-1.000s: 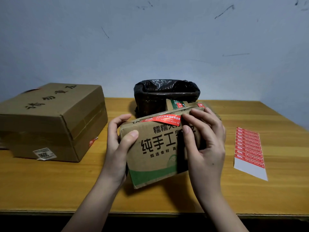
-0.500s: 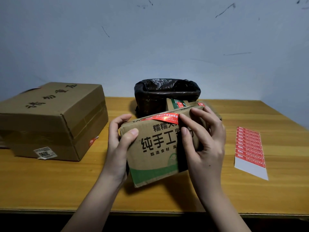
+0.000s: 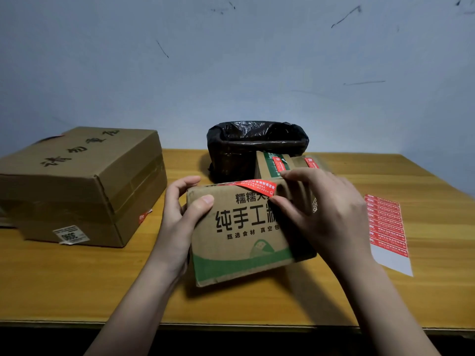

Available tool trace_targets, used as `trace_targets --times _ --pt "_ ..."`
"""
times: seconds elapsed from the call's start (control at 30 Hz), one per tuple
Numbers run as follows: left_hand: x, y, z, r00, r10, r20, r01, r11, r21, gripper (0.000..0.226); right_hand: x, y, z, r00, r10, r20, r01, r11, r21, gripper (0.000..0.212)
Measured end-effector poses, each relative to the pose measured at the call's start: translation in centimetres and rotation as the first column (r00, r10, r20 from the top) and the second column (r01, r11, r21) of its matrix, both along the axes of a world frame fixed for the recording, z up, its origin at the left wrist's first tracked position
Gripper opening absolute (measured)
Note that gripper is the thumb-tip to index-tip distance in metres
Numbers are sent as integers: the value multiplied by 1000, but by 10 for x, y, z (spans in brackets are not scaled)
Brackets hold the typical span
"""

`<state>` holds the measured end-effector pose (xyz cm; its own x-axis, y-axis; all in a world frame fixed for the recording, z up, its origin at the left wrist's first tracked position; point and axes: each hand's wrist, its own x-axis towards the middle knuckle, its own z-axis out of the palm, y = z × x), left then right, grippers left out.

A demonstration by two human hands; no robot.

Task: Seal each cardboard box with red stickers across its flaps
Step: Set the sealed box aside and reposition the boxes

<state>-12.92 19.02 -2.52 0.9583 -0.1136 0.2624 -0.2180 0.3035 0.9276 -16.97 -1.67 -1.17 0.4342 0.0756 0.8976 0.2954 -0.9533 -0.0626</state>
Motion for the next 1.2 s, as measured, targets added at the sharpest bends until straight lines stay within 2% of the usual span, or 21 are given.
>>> trace_targets --times 0.23,0.37,0.5,0.57,0.7,0.87,1.2 --pt "-2 0 4 1000 14 -8 -14 1000 23 70 0 0 -1 999 6 45 -3 998 -58 31" --pt "-3 -1 6 999 21 -28 -21 1000 7 57 2 0 -3 991 29 129 -15 995 -103 26" --pt "-2 0 7 999 16 -45 -16 1000 3 71 5 1 -7 977 -1 212 30 991 -134 27" --pt "-1 1 6 999 14 -49 -14 1000 -4 70 6 1 -9 972 -11 234 44 990 -137 26" --pt "-1 1 6 999 18 -48 -19 1000 -4 63 6 0 -8 972 3 234 30 990 -135 25" --pt "1 1 5 999 14 -45 -15 1000 -7 71 8 -1 -6 981 18 195 10 989 -144 33" --pt "3 3 4 999 1 -43 -2 1000 -13 68 8 -1 -3 981 46 190 -18 989 -147 26"
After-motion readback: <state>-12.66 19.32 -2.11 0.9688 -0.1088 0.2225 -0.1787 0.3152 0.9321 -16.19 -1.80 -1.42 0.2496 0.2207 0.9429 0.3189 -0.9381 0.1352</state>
